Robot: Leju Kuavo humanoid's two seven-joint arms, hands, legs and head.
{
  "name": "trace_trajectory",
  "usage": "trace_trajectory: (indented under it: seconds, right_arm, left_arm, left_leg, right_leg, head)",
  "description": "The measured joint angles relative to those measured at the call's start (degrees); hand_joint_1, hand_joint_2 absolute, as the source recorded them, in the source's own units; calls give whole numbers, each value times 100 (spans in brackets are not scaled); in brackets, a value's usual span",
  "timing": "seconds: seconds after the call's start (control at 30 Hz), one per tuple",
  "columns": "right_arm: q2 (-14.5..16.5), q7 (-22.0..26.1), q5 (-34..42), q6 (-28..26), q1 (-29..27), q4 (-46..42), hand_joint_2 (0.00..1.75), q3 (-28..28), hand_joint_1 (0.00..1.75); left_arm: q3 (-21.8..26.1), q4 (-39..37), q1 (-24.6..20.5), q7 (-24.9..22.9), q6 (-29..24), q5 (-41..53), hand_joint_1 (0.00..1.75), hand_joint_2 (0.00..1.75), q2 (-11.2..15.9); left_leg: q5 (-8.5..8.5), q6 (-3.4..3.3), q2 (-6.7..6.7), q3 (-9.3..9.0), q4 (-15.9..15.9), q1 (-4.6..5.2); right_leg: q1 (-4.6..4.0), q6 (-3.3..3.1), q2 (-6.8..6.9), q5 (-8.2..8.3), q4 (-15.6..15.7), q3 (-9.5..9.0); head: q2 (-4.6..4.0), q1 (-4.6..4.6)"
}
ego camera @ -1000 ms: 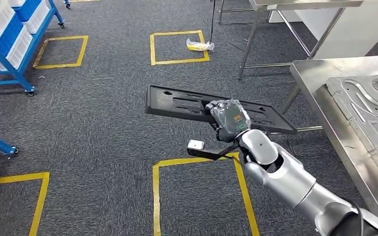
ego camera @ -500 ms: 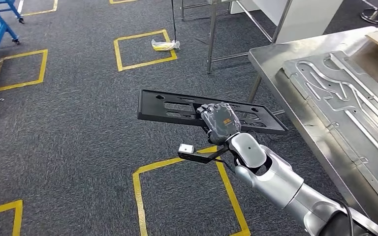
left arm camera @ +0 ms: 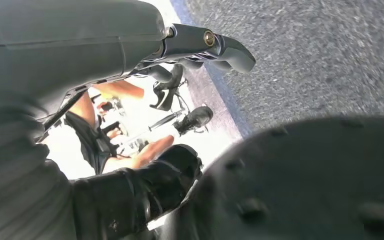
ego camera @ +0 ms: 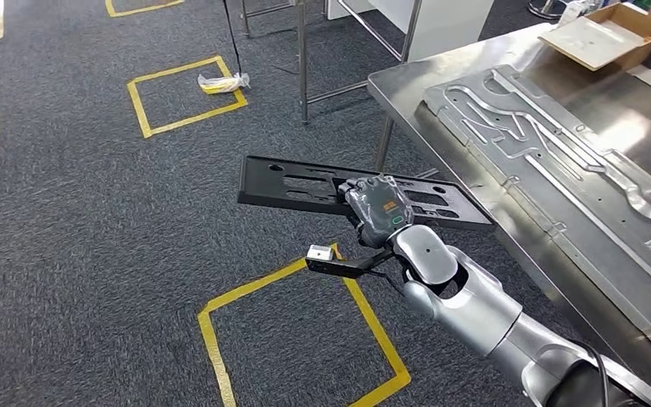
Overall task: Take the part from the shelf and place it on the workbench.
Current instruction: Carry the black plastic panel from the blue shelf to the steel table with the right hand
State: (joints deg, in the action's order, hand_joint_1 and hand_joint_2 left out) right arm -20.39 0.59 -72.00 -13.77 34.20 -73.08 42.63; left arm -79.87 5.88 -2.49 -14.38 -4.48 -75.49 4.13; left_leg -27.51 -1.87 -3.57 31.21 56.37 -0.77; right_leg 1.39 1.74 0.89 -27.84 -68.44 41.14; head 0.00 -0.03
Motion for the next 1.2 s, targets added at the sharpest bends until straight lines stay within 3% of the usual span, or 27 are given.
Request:
trace_trajectory:
  seconds: [0.03, 0.1, 0.2, 0.27, 0.33, 0.4, 0.43, 0.47, 0.5, 0.57, 0.63, 0.7, 0.73, 0.8, 0.83, 0.87, 0.93, 0.97, 1.0, 1.07, 1.13, 1.2]
  right_arm:
    - [-17, 0, 1, 19, 39, -10, 175, -4, 175]
    - [-59, -4, 18, 79, 112, -48, 175, -14, 175]
    - [-293, 33, 249, 327, 230, -152, 175, -64, 175]
    - [-515, 127, 473, 480, 368, -240, 175, -165, 175]
    - [-673, 209, 594, 546, 510, -299, 175, -284, 175]
    - [-761, 243, 623, 567, 580, -328, 175, -339, 175]
    - [-785, 248, 619, 568, 586, -337, 175, -341, 175]
    - [-799, 248, 611, 568, 583, -343, 175, -341, 175]
    - [-809, 245, 603, 567, 579, -347, 175, -341, 175]
    - [-818, 232, 583, 559, 574, -354, 175, -340, 175]
    - [-826, 208, 546, 545, 549, -348, 175, -337, 175]
    - [-842, 184, 487, 523, 519, -340, 175, -334, 175]
    - [-853, 168, 443, 502, 516, -339, 175, -335, 175]
    - [-867, 113, 329, 453, 552, -328, 175, -334, 175]
    - [-864, 86, 281, 431, 572, -320, 175, -332, 175]
    - [-859, 67, 248, 421, 586, -309, 175, -327, 175]
    - [-851, 55, 221, 411, 578, -287, 175, -311, 175]
    - [-850, 51, 214, 411, 571, -276, 175, -304, 175]
    - [-849, 41, 202, 410, 573, -269, 175, -299, 175]
    - [-844, 5, 158, 405, 597, -260, 175, -292, 175]
    - [-831, -44, 102, 390, 622, -246, 175, -285, 175]
    - [-823, -84, 67, 371, 618, -229, 175, -282, 175]
  left_arm:
    - [0, -2, 1, 7, -2, -1, 0, 175, -3]
    - [0, -5, 0, 22, -3, -3, 0, 175, 0]
    - [-2, -7, -25, 84, 7, -11, 0, 175, 1]
    - [-4, -7, -27, 126, 16, -21, 0, 175, -1]
    - [-4, -7, -11, 146, 26, -38, 0, 175, -2]
    - [-4, -7, 3, 138, 36, -56, 0, 175, -2]
    - [-5, -7, 7, 130, 38, -60, 0, 175, -2]
    - [-5, -7, 8, 122, 38, -63, 0, 175, -1]
    - [-6, -7, 9, 115, 38, -63, 0, 175, 2]
    - [-7, -8, 22, 102, 34, -66, 0, 175, 24]
    - [-7, -10, 37, 81, 26, -74, 0, 175, 55]
    - [-7, -12, 26, 58, 15, -79, 0, 175, 72]
    - [-8, -13, 12, 44, 11, -81, 0, 175, 75]
    - [-9, -13, 1, 22, 12, -86, 0, 175, 80]
    - [-9, -13, 2, 16, 14, -88, 0, 175, 82]
    - [-9, -13, 8, 14, 17, -90, 0, 175, 84]
    - [-9, -13, 11, 10, 22, -91, 0, 175, 81]
    - [-9, -13, 7, 9, 24, -92, 0, 175, 77]
    - [-9, -13, 2, 9, 27, -92, 0, 175, 72]
    - [-11, -15, -6, 8, 30, -92, 0, 175, 72]
    - [-14, -20, -12, 3, 33, -90, 0, 175, 81]
    - [-21, -22, -22, -2, 33, -88, 0, 175, 84]
  left_leg:
    - [-43, 42, -63, 1, 39, 0]
    - [-119, 124, -170, -1, 125, 25]
    - [-186, 192, -274, -30, 159, 41]
    - [-363, 221, -95, 52, 368, 17]
    - [-707, 225, 194, 367, 1030, 3]
    - [-919, 206, 297, 754, 1757, 9]
    - [-869, 184, 314, 855, 1887, 17]
    - [-696, 149, 334, 851, 1773, 30]
    - [-440, 105, 383, 756, 1456, 48]
    - [2, 9, 675, 492, 701, 72]
    - [141, -38, 883, 352, 363, 83]
    - [169, -58, 782, 270, 226, 76]
    - [182, -72, 701, 207, 106, 69]
    - [214, -105, 531, 74, -173, 49]
    - [218, -109, 455, 50, -222, 59]
    - [216, -113, 383, 39, -242, 60]
    - [174, -95, 226, 33, -196, 46]
    - [137, -80, 153, 30, -157, 32]
    - [92, -58, 83, 25, -106, 15]
    - [-14, 13, -30, 20, 14, 6]
    - [-94, 91, -126, 14, 93, 40]
    - [-139, 147, -247, -16, 111, 61]
  right_leg:
    - [-16, 13, 120, 133, 357, -190]
    - [-49, -46, 255, 229, 777, -396]
    - [-62, -185, 127, 188, 784, -390]
    - [-46, -262, 26, 195, 805, -405]
    - [-48, -313, -83, 205, 823, -418]
    - [-73, -334, -230, 205, 826, -429]
    - [-85, -342, -316, 201, 825, -439]
    - [-91, -348, -407, 196, 825, -452]
    - [-92, -350, -498, 192, 825, -466]
    - [-75, -338, -660, 188, 830, -476]
    - [-27, -290, -800, 208, 854, -457]
    - [9, -208, -935, 243, 911, -443]
    - [-4, -178, -891, 230, 916, -430]
    - [-48, -146, -569, 39, 659, -302]
    - [-59, -144, -363, -123, 359, -165]
    - [-54, -136, -242, -282, 4, -2]
    - [-26, -93, -165, -387, -477, 233]
    - [-8, -58, -139, -281, -426, 209]
    - [11, -19, -90, -92, -171, 82]
    - [-7, 32, 177, 214, 541, -268]
    - [-69, -30, 376, 248, 853, -413]
    - [-90, -143, 299, 219, 841, -401]
  head:
    - [0, 1]
    - [0, -3]
    - [0, -6]
    - [0, -5]
    - [0, -5]
    - [0, -5]
    - [0, -5]
    - [0, -5]
    - [0, -5]
    - [0, -3]
    - [0, -4]
    - [0, -6]
    - [0, -3]
    - [0, 10]
    - [0, 14]
    - [0, 17]
    - [0, 14]
    - [0, 14]
    - [0, 15]
    - [0, 19]
    - [0, 20]
    - [0, 19]
